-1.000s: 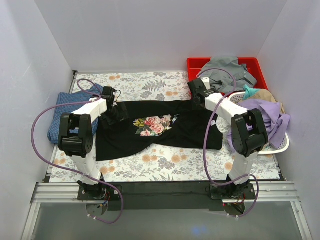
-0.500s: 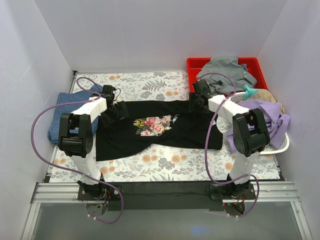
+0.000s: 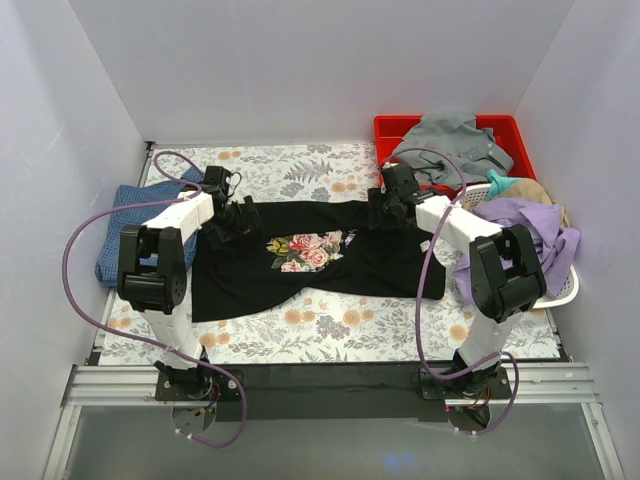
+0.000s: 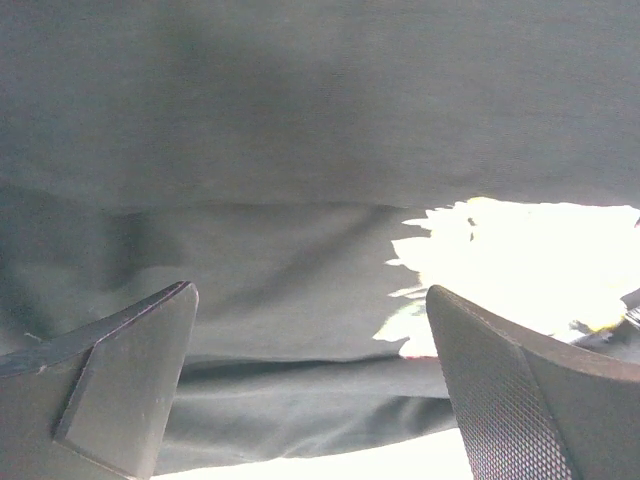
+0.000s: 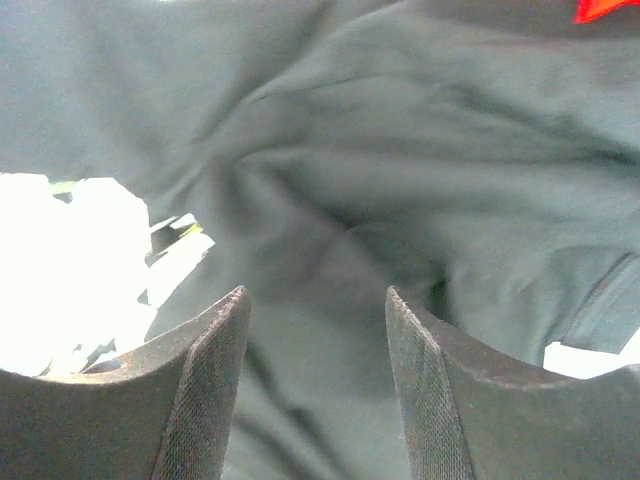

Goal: Fold and stack the t-shirts
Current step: Fold the tshirt

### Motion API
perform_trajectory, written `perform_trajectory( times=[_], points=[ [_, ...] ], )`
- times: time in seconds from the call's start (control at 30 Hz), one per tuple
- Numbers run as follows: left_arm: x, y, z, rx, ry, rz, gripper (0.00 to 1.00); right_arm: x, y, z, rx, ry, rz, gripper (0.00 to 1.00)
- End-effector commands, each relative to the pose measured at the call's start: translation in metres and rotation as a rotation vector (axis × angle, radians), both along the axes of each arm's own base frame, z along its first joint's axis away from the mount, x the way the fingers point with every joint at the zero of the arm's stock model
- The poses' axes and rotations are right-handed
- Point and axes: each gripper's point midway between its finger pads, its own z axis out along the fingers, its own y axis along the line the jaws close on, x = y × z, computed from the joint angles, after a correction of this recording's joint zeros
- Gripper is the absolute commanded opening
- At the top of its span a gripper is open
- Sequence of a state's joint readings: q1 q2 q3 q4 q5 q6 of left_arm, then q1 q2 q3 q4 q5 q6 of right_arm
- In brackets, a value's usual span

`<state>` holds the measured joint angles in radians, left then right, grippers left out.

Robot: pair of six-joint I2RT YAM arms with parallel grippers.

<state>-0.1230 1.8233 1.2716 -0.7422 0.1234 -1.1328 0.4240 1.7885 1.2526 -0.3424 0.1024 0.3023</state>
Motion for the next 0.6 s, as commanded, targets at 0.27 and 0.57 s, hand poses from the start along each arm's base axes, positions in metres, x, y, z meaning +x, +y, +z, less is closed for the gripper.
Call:
perform_trajectory(
  times=[0.27,0.57],
  points=[
    [0.02,-0.148,0.081,-0.439,-0.239,-0.436,0.98,-0.038,-0.02,0.04,-0.053,-0.138,-0.09,0.63],
    [0.016,-0.27,0.048,-0.49,-0.208,-0.684,0.98,-0.044,-0.08,0.081,-0.16,-0.258,-0.279,0.7]
  ],
)
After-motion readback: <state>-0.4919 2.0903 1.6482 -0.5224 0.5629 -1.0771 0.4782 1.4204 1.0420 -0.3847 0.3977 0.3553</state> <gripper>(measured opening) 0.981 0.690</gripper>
